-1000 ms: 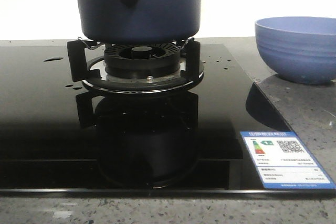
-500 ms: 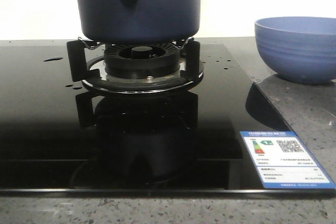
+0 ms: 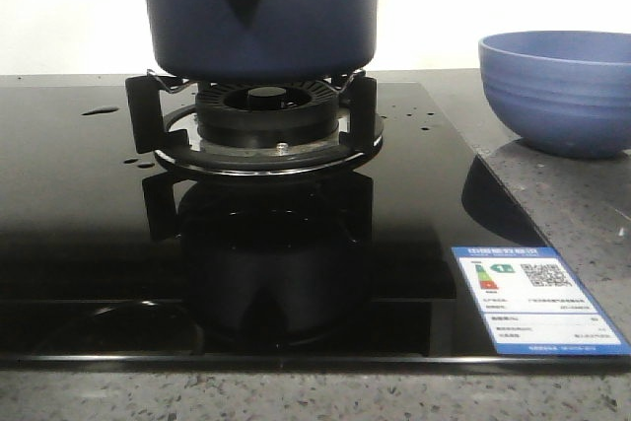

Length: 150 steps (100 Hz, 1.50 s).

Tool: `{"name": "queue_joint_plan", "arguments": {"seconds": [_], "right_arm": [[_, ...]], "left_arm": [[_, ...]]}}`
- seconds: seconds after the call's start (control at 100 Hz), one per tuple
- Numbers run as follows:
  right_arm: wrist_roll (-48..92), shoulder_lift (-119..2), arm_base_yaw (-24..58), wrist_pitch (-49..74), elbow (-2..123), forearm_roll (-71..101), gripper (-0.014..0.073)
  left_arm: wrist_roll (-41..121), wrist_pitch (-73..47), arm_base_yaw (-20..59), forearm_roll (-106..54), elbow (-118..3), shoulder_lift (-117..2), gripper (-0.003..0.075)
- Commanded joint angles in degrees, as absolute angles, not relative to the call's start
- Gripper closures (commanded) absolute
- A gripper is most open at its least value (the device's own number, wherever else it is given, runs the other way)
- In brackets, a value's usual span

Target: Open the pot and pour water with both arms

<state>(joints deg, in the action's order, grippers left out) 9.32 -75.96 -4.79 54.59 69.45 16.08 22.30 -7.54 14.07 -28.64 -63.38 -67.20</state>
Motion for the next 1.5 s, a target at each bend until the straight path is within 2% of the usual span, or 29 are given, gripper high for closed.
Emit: {"name": "queue_joint_plan", "arguments": {"seconds": [0.0,0.18,0.23,0.29,0.49,0.54,0.83,1.08,1.49], "right_arm": [[8.98,-78.55,-5.79,54.63,73.0,15.78,0.0117],[8.98,-84.64,-6.15,55.13,73.53,14.56,0.012],[8.98,-85.93,-6.15,55.02,73.53,14.56,0.015],[8.98,-86.8,-6.15,54.53,73.53,14.56,0.0223],[9.52,-87.85,-6.15,53.89,73.53,14.56,0.0609],[10.01,-87.85,-6.15,53.89,73.57,14.56,0.0666],[10.32,-87.25,-6.15,56.12,77.14,16.83,0.0667],[10.45,-87.25,-5.23,63.22,86.23,19.43,0.0666],[7.89,-89.14,5.46,65.77,104.54,20.06,0.0647]], "left_arm": [[22.34,-2.77,12.89,-28.78,-65.8,-64.92,0.0362],[22.34,-2.86,12.48,-28.73,-65.8,-64.8,0.0362],[22.34,-2.86,12.48,-28.73,-65.8,-64.8,0.0362],[22.34,-2.86,12.48,-28.64,-65.8,-64.8,0.0362],[22.34,-2.86,12.48,-28.64,-65.8,-64.8,0.0362],[22.34,-2.86,12.48,-28.64,-65.8,-64.8,0.0362],[22.34,-2.86,12.48,-27.52,-65.8,-64.8,0.0362],[22.34,-2.14,12.48,-27.52,-65.8,-65.3,0.0362],[22.34,-2.13,9.29,-27.52,-65.8,-67.0,0.0362]]}}
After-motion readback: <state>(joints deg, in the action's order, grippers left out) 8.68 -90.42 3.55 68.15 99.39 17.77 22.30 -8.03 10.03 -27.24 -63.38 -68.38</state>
